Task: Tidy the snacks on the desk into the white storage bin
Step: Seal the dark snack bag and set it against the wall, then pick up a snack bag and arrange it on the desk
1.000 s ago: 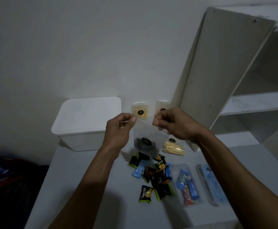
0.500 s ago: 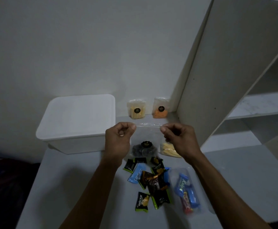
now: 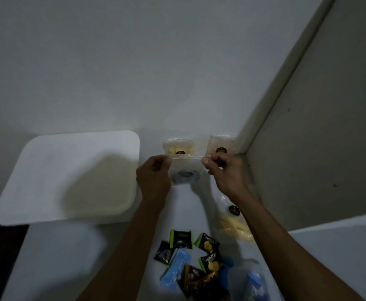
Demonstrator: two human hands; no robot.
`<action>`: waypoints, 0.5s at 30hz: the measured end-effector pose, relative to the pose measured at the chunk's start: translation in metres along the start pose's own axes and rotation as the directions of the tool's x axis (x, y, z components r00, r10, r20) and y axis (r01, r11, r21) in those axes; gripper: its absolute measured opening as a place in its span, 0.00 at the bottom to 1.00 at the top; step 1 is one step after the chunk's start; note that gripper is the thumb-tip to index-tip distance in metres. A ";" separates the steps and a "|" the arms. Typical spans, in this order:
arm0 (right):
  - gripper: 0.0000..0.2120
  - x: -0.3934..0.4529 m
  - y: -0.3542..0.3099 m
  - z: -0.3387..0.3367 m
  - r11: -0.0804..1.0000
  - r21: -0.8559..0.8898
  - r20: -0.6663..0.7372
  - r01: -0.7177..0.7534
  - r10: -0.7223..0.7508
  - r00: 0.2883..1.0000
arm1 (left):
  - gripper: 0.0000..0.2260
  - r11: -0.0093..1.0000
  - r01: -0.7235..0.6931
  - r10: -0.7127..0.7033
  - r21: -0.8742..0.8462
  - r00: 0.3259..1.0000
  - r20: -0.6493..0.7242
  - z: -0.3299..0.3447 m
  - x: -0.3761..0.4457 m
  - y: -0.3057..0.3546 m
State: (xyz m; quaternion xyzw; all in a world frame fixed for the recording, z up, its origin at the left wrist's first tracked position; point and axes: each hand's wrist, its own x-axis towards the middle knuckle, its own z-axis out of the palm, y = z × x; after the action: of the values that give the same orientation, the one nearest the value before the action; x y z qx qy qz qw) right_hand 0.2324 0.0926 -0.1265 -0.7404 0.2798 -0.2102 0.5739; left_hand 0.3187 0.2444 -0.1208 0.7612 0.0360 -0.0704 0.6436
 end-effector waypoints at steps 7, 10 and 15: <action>0.06 0.057 0.035 0.022 0.999 -0.003 -0.005 -0.041 0.041 0.999 | 0.02 0.998 0.017 -0.013 0.060 0.997 -0.074 0.033 0.045 -0.016; 0.07 0.073 0.041 0.029 0.998 0.003 0.003 -0.066 0.066 0.998 | 0.01 0.997 0.029 -0.023 0.065 0.995 -0.097 0.041 0.061 -0.023; 0.04 0.085 0.047 0.040 0.996 0.023 -0.001 -0.091 0.091 0.996 | 0.02 0.991 0.000 0.014 0.131 0.994 -0.107 0.045 0.077 -0.033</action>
State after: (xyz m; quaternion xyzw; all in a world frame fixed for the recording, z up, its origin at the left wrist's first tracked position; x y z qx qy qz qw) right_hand 0.3139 0.0575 -0.1832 -0.7200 0.3113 -0.1878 0.5912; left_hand 0.3869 0.2028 -0.1723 0.8046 0.0633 -0.0293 0.5897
